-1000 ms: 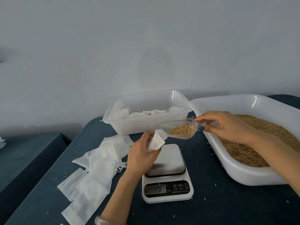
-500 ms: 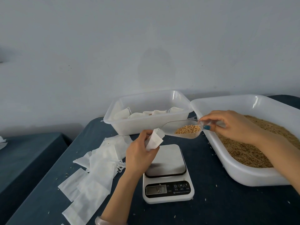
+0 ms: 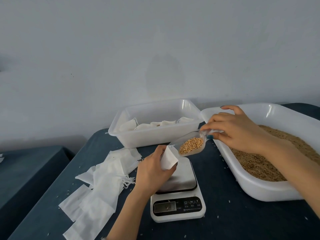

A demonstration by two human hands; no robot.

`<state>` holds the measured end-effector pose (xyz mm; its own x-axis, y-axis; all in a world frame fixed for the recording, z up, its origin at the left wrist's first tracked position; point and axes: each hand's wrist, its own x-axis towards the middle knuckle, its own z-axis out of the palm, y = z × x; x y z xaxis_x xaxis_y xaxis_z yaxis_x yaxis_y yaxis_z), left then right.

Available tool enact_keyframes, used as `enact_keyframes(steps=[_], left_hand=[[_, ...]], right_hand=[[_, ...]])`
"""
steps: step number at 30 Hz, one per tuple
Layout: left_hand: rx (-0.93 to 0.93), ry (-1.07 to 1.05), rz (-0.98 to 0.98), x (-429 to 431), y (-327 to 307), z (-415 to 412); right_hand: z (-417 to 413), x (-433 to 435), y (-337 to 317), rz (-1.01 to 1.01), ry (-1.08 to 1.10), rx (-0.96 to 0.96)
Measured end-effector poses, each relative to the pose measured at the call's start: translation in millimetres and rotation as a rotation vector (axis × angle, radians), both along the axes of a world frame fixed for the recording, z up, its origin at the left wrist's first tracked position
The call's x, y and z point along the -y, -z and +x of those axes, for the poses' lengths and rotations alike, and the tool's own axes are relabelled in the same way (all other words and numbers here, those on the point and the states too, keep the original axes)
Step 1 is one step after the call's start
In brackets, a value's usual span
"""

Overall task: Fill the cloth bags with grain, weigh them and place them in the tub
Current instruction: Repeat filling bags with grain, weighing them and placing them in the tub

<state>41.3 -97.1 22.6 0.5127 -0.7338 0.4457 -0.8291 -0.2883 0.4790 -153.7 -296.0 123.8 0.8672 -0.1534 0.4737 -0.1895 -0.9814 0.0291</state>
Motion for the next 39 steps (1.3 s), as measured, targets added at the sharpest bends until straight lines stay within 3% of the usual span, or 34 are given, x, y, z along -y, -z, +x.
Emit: enact_keyframes(steps=[12, 39], left_hand=[[-0.127, 0.101, 0.011, 2, 2, -2], [-0.227, 0.172, -0.072, -1, -4, -6]], right_hand=[[4, -12, -20, -0.261, -0.052, 0.135], [0, -15, -31, -0.388, -0.035, 0.153]])
